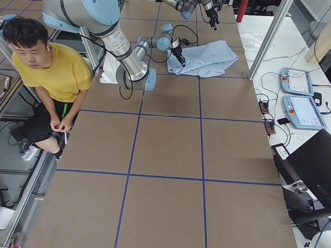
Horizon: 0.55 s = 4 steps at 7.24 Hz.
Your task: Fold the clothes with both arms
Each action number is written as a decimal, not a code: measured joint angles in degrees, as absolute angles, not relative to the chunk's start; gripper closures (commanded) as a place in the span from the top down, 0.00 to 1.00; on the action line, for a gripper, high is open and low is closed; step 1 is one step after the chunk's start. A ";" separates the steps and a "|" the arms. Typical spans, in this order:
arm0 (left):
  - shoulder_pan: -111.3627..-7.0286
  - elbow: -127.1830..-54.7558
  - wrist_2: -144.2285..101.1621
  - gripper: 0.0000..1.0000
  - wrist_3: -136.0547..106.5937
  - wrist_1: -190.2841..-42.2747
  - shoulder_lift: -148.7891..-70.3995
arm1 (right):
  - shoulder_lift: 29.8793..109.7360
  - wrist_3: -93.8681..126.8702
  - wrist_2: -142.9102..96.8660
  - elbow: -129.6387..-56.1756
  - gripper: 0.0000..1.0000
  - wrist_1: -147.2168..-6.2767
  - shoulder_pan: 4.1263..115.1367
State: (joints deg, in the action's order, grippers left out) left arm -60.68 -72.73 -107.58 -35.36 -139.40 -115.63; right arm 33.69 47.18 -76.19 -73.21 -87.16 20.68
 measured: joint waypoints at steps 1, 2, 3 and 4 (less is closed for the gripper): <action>-60.66 -72.97 -107.58 1.00 -35.40 -139.39 -115.43 | 36.67 47.52 -76.51 -76.22 0.00 -87.05 22.19; -60.62 -73.07 -107.58 1.00 -35.41 -139.39 -115.36 | 40.99 48.79 -76.82 -80.37 0.73 -86.93 23.27; -60.59 -73.17 -107.60 1.00 -35.42 -139.42 -115.19 | 45.39 51.98 -77.01 -84.23 1.00 -86.80 23.70; -60.57 -73.38 -107.64 1.00 -35.42 -139.45 -114.87 | 48.38 56.22 -77.11 -86.71 1.00 -86.61 23.64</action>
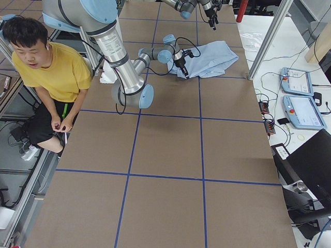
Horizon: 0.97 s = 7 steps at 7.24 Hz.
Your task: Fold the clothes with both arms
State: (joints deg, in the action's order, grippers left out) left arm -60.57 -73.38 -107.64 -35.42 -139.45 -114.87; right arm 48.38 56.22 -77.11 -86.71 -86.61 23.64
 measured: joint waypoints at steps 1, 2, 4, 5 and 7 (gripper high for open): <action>-60.56 -73.62 -107.66 1.00 -35.42 -139.47 -114.59 | 49.52 60.87 -77.35 -87.80 1.00 -86.28 23.44; -60.56 -73.79 -107.66 1.00 -35.42 -139.48 -114.41 | 49.26 65.63 -78.29 -88.25 1.00 -85.87 23.29; -60.56 -74.04 -107.72 1.00 -35.44 -139.48 -114.29 | 46.36 75.32 -81.23 -88.55 0.99 -85.46 23.16; -60.53 -74.36 -107.74 1.00 -35.48 -139.48 -114.02 | 45.18 82.38 -82.45 -88.54 0.97 -85.49 22.62; -60.52 -75.69 -107.75 1.00 -35.50 -139.48 -112.83 | 44.13 98.76 -83.34 -88.15 0.95 -85.92 19.77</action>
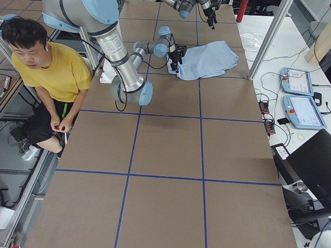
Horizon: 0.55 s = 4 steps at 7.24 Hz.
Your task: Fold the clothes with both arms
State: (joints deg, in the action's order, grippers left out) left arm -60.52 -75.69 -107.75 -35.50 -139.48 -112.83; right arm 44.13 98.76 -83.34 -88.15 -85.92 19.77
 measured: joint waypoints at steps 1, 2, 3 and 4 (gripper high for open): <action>-60.50 -76.20 -107.75 1.00 -35.51 -139.48 -112.42 | 43.89 104.59 -83.39 -88.02 0.95 -86.48 18.43; -60.50 -76.43 -107.75 1.00 -35.51 -139.48 -112.24 | 43.48 108.97 -83.39 -87.77 0.95 -87.47 17.42; -60.50 -76.48 -107.75 1.00 -35.51 -139.48 -112.19 | 42.53 112.22 -83.25 -86.89 0.94 -88.46 16.76; -60.51 -76.50 -107.75 1.00 -35.51 -139.48 -112.17 | 40.99 114.44 -83.02 -85.02 0.94 -89.01 16.39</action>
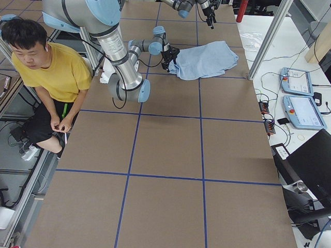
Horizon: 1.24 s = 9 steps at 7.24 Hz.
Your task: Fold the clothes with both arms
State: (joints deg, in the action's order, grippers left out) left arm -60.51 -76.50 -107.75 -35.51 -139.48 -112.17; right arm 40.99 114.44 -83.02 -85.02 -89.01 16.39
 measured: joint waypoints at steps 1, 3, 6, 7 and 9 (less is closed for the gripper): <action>-60.53 -76.62 -107.75 1.00 -35.51 -139.48 -112.15 | 39.45 116.07 -82.72 -83.06 0.94 -89.20 16.25; -60.54 -77.06 -107.75 1.00 -35.51 -139.46 -111.95 | 37.95 118.02 -82.11 -80.45 0.94 -89.23 16.24; -60.53 -77.37 -107.75 1.00 -35.51 -139.40 -111.81 | 36.50 118.40 -81.92 -77.61 0.91 -89.25 16.31; -60.50 -77.37 -107.75 1.00 -35.51 -139.40 -111.80 | 35.37 118.40 -81.92 -76.29 0.77 -89.23 16.48; -60.44 -77.35 -107.75 1.00 -35.51 -139.39 -111.81 | 34.54 118.39 -81.48 -75.15 0.34 -89.21 16.73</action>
